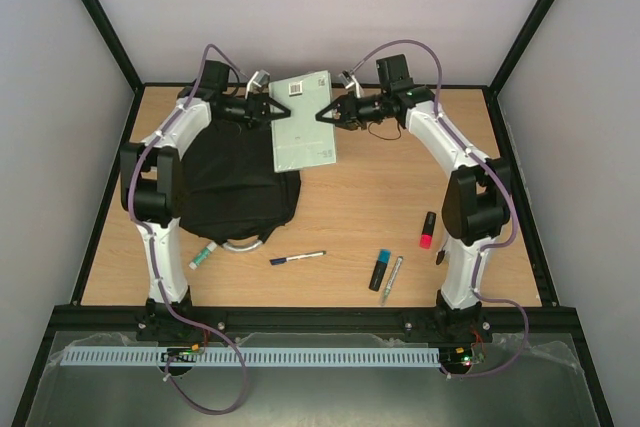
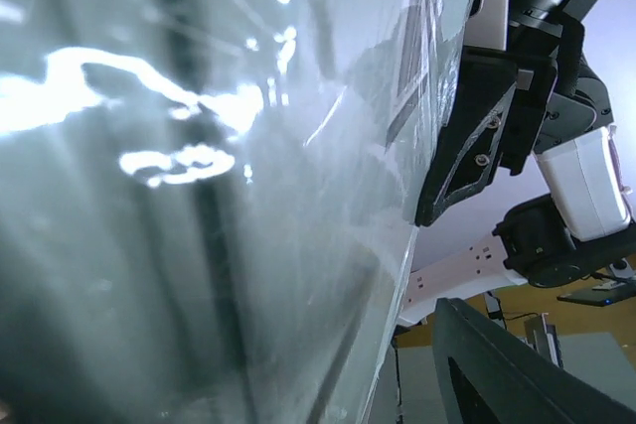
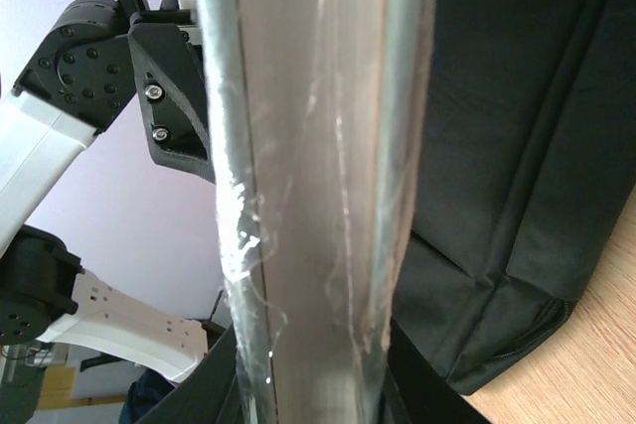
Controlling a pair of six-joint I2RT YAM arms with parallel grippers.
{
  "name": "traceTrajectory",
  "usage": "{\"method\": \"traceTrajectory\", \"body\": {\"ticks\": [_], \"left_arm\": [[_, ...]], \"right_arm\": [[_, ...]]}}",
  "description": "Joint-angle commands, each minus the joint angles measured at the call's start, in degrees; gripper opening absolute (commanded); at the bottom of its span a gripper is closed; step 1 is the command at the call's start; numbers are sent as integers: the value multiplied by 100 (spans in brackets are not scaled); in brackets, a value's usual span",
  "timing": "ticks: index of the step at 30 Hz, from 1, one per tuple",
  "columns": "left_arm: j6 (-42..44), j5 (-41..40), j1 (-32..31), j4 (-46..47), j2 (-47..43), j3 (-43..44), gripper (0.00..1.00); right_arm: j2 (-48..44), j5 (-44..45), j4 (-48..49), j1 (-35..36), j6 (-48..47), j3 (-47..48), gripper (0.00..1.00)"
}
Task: Pack the student bag
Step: Pick up the book from the center of the board, then place the book in the student bag.
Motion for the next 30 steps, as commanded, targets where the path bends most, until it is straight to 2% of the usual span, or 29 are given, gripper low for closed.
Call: {"method": "traceTrajectory", "body": {"ticks": [1, 4, 9, 10, 11, 12, 15, 19, 25, 27, 30], "left_arm": [[-8, 28, 100, -116, -403, -137, 64], [169, -333, 312, -297, -557, -285, 67], [965, -1077, 551, -896, -984, -426, 71], [1186, -1306, 555, -1045, -1109, -428, 75], [1384, -1545, 555, -1163, -1243, -443, 96], [1449, -1759, 555, -1204, -1383, -489, 99], [1399, -2837, 535, -1370, -1730, -620, 99], [2291, -3905, 480, -1886, -2080, -661, 99], [2436, -5244, 247, -1326, -3030, -1302, 99], [1998, -6526, 197, -726, -3390, -1749, 99], [809, -9690, 237, -184, -3554, -2552, 99]], "right_arm": [[-476, -53, 277, -176, 52, -89, 6], [-680, 342, -144, -301, -530, -141, 2], [-1081, 1632, -1339, -345, -2227, -181, 1], [-1149, 1830, -1499, -349, -2510, -196, 1], [-1207, 2000, -1662, -356, -2783, -206, 1], [-1275, 2172, -1823, -361, -3045, -207, 1], [-1466, 2648, -2200, -368, -3802, -260, 1], [-1522, 3173, -2540, -372, -4262, -218, 1], [-1786, 3346, -2744, -370, -4752, -494, 1], [-1907, 3366, -2751, -370, -4837, -631, 1], [-2019, 3515, -2830, -373, -4909, -742, 1]]}}
